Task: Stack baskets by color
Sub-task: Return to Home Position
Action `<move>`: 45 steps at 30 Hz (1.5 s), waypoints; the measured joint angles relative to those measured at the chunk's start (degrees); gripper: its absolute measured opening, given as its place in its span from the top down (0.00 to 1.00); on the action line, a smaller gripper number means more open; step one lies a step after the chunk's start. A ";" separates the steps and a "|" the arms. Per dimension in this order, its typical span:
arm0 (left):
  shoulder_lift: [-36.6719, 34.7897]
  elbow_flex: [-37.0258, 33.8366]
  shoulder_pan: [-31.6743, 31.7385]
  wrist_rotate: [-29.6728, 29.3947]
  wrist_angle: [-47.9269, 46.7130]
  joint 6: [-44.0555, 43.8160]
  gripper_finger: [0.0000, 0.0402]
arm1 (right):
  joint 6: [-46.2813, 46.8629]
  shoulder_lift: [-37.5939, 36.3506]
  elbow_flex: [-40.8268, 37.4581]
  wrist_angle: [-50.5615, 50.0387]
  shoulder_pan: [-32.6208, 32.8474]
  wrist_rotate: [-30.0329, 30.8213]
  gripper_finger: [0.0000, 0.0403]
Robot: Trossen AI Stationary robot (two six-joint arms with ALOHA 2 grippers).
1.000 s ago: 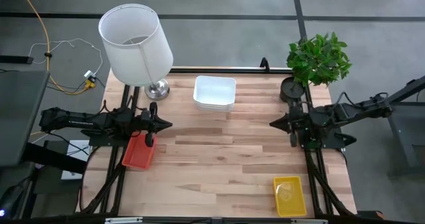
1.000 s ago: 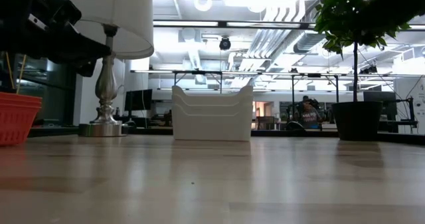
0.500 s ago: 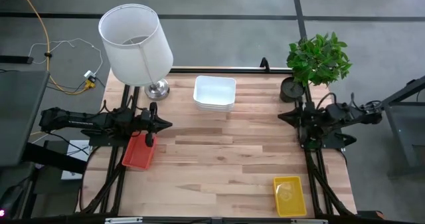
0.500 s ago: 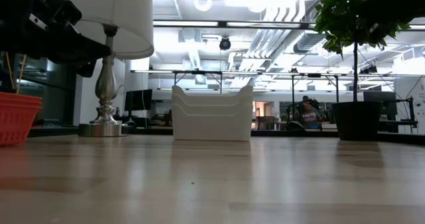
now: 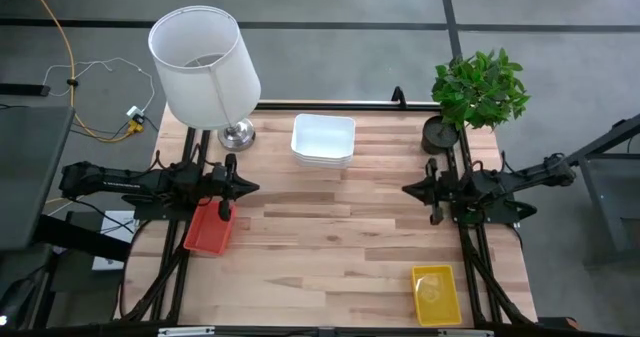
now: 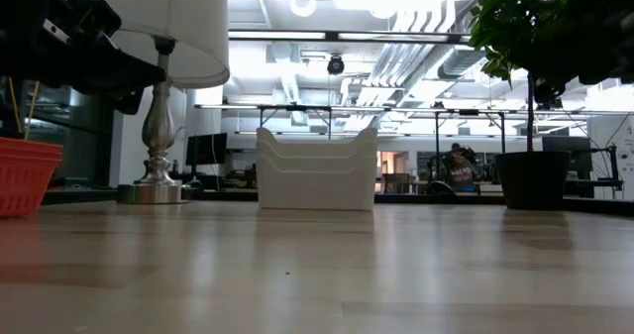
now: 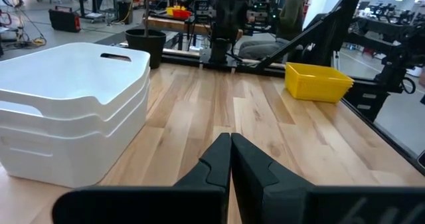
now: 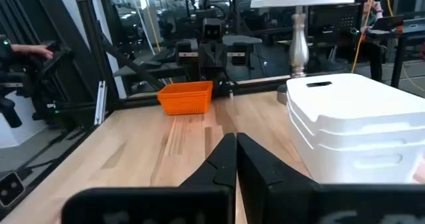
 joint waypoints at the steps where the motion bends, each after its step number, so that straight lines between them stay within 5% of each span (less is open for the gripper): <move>1: -0.11 0.00 0.00 0.03 -0.01 -0.01 1.00 | -0.45 -0.03 0.00 -0.07 0.00 0.00 1.00; 16: -14.93 0.11 -0.70 0.62 -6.70 0.01 1.00 | -2.90 5.88 -0.02 -0.49 0.00 -2.12 1.00; 45: -14.78 0.07 -1.57 0.59 -6.86 0.00 1.00 | -1.38 8.61 -0.07 -0.53 0.00 -3.17 1.00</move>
